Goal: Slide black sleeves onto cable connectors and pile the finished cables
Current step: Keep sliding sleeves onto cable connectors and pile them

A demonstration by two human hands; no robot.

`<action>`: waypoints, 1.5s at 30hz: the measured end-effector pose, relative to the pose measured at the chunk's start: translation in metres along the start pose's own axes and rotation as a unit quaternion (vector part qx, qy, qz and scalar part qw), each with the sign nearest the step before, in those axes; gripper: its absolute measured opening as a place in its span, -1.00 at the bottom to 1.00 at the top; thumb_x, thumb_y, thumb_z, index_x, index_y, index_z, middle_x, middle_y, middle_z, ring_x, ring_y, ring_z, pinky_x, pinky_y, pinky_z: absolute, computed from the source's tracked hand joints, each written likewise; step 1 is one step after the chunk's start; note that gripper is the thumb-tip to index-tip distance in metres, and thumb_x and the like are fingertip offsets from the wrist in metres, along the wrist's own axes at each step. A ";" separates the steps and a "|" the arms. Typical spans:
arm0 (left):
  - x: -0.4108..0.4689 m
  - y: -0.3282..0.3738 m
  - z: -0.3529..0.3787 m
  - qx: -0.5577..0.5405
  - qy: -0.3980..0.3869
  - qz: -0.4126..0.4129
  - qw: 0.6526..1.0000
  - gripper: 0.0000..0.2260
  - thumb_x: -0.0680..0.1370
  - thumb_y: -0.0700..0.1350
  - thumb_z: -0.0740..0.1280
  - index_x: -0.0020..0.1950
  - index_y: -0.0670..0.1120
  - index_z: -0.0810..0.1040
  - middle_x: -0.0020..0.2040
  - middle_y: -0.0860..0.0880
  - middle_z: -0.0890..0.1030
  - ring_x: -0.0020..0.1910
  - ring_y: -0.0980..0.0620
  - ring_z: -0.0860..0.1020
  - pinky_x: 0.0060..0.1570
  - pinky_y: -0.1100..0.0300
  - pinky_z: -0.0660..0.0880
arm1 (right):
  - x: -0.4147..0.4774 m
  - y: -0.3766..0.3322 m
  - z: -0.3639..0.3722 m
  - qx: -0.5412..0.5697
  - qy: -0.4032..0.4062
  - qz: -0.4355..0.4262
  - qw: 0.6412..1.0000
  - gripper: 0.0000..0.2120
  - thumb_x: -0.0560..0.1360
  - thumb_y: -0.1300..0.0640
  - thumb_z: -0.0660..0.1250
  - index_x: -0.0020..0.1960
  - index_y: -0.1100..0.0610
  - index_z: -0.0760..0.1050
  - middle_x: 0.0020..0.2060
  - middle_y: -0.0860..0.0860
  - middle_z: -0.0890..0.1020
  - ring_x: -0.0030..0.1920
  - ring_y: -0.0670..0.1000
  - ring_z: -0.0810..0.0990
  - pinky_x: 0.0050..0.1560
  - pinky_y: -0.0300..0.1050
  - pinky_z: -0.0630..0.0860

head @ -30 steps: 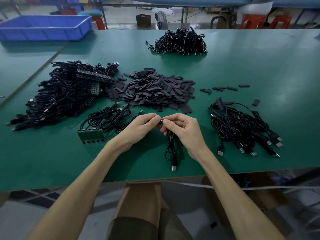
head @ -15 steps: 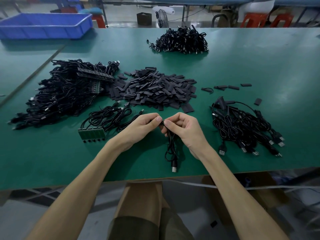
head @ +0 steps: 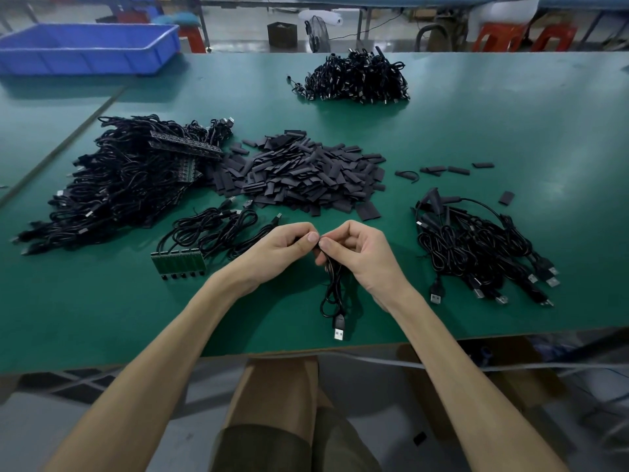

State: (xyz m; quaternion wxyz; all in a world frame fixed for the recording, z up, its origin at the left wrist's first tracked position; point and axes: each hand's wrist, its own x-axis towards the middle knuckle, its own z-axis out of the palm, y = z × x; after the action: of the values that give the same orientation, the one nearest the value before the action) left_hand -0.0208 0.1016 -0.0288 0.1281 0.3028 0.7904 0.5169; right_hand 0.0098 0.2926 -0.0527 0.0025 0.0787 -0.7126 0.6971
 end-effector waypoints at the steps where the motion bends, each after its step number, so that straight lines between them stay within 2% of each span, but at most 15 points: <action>1: 0.000 -0.001 0.000 0.001 -0.001 0.002 1.000 -0.67 0.72 -0.05 0.14 -0.09 -0.21 0.54 -0.21 0.15 0.55 -0.17 0.07 0.41 -0.10 0.19 0.33 | 0.000 0.000 0.000 -0.002 0.001 0.000 1.000 -0.91 0.58 0.21 0.46 0.01 0.22 0.60 -0.22 0.12 0.75 -0.17 0.03 0.73 0.00 -0.16 0.64; 4: 0.001 -0.003 0.000 -0.001 -0.002 0.006 1.000 -0.68 0.72 -0.05 0.14 -0.08 -0.20 0.54 -0.21 0.16 0.54 -0.17 0.07 0.41 -0.11 0.19 0.33 | 0.000 0.000 0.000 -0.003 0.001 0.000 1.000 -0.91 0.58 0.21 0.46 0.01 0.22 0.60 -0.22 0.12 0.75 -0.16 0.03 0.73 -0.01 -0.18 0.63; 7: 0.001 -0.006 0.002 -0.020 0.014 0.000 1.000 -0.68 0.73 -0.06 0.13 -0.05 -0.21 0.55 -0.24 0.18 0.52 -0.25 0.18 0.39 -0.17 0.31 0.32 | 0.000 0.001 0.002 0.001 0.012 -0.007 1.000 -0.94 0.58 0.21 0.46 0.01 0.19 0.60 -0.23 0.10 0.75 -0.17 0.03 0.73 -0.02 -0.19 0.62; 10: 0.001 -0.013 0.002 -0.091 0.062 -0.032 0.993 -0.68 0.72 -0.03 0.15 0.10 -0.21 0.59 -0.22 0.03 0.49 -0.27 0.11 0.36 -0.22 0.28 0.32 | 0.000 0.002 0.001 0.021 0.033 -0.015 0.999 -0.97 0.59 0.22 0.44 0.00 0.16 0.60 -0.22 0.09 0.75 -0.16 0.01 0.72 -0.03 -0.19 0.61; 12: 0.000 -0.016 0.002 -0.136 0.084 -0.037 0.987 -0.70 0.70 -0.01 0.17 0.14 -0.14 0.63 -0.24 0.02 0.49 -0.27 0.09 0.40 -0.22 0.28 0.34 | 0.000 0.002 0.000 0.039 0.040 -0.015 0.998 -0.98 0.59 0.24 0.44 0.00 0.16 0.61 -0.22 0.09 0.75 -0.16 0.02 0.71 -0.03 -0.17 0.61; 20: -0.001 -0.020 0.001 -0.139 0.082 -0.019 0.987 -0.82 0.67 -0.07 0.31 0.12 -0.12 0.66 -0.22 -0.06 0.57 -0.26 0.06 0.51 -0.24 0.24 0.38 | 0.000 0.002 0.000 0.051 0.031 -0.018 0.998 -0.96 0.57 0.25 0.45 0.00 0.16 0.62 -0.21 0.12 0.75 -0.15 0.04 0.73 -0.06 -0.18 0.62; 28: 0.000 -0.021 0.000 -0.137 0.078 -0.010 0.987 -0.80 0.65 -0.08 0.34 0.13 -0.17 0.66 -0.26 -0.14 0.62 -0.26 -0.03 0.52 -0.26 0.21 0.38 | 0.000 0.002 0.000 0.047 0.027 -0.007 0.999 -0.94 0.55 0.26 0.47 0.01 0.19 0.61 -0.20 0.12 0.75 -0.15 0.05 0.74 -0.08 -0.19 0.64; 39: 0.000 -0.023 0.000 -0.133 0.086 -0.002 0.987 -0.80 0.63 -0.10 0.36 0.14 -0.19 0.66 -0.24 -0.14 0.66 -0.25 0.00 0.59 -0.26 0.24 0.43 | 0.001 0.003 0.000 0.027 0.027 -0.015 0.999 -0.94 0.56 0.26 0.46 0.01 0.19 0.60 -0.21 0.13 0.75 -0.16 0.05 0.74 -0.05 -0.15 0.64; 45: 0.001 -0.027 0.003 -0.198 0.152 -0.010 0.968 -0.74 0.55 -0.11 0.43 0.15 -0.25 0.58 -0.19 -0.15 0.70 -0.23 -0.04 0.64 -0.24 0.20 0.50 | 0.001 0.005 0.003 0.050 0.032 -0.028 0.998 -0.92 0.55 0.22 0.49 0.01 0.16 0.61 -0.18 0.14 0.76 -0.10 0.10 0.75 0.00 -0.14 0.64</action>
State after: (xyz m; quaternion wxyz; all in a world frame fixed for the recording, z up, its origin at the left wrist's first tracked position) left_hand -0.0297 0.0968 -0.0535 0.0693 0.1813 0.6859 0.7013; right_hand 0.0081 0.2893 -0.0579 0.0403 0.0763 -0.6741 0.7336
